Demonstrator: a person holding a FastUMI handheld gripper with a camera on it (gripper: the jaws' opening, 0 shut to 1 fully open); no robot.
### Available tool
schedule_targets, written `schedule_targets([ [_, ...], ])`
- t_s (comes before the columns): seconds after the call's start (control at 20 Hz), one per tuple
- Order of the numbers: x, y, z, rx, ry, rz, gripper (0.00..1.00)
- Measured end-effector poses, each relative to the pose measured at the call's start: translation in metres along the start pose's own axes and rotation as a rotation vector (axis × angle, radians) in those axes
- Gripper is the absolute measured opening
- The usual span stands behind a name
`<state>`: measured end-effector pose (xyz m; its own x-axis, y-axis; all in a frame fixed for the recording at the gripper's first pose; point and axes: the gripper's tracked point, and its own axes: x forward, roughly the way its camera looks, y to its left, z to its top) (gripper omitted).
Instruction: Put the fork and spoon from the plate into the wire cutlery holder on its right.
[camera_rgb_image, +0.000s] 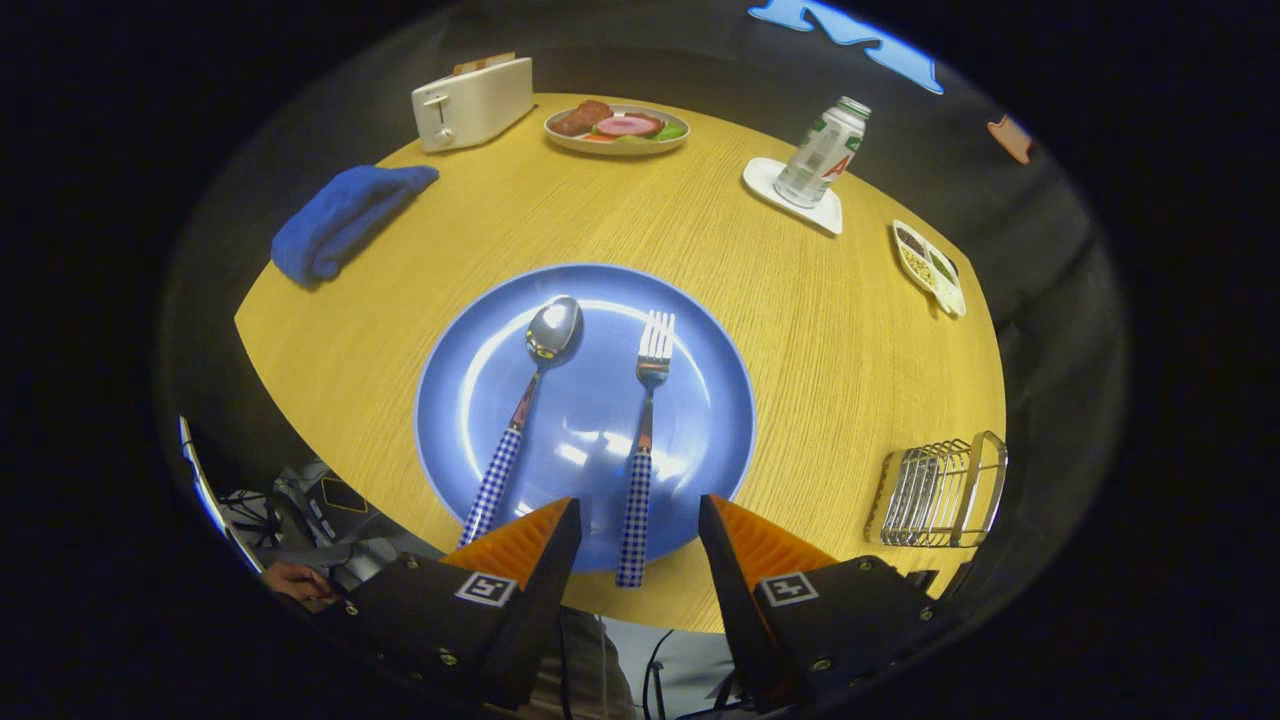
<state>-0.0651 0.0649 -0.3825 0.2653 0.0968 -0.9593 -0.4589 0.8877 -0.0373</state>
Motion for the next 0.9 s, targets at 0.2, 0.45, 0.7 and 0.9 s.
schedule_targets([
  [0.2,0.016,0.004,-0.006,-0.004,0.079,0.014,0.56],
  [0.45,0.019,0.012,-0.011,0.017,0.191,0.048,0.29],
  [0.7,0.016,0.012,-0.013,0.034,0.276,0.133,0.01],
  [0.9,-0.001,0.004,-0.016,0.01,0.331,0.222,0.01],
])
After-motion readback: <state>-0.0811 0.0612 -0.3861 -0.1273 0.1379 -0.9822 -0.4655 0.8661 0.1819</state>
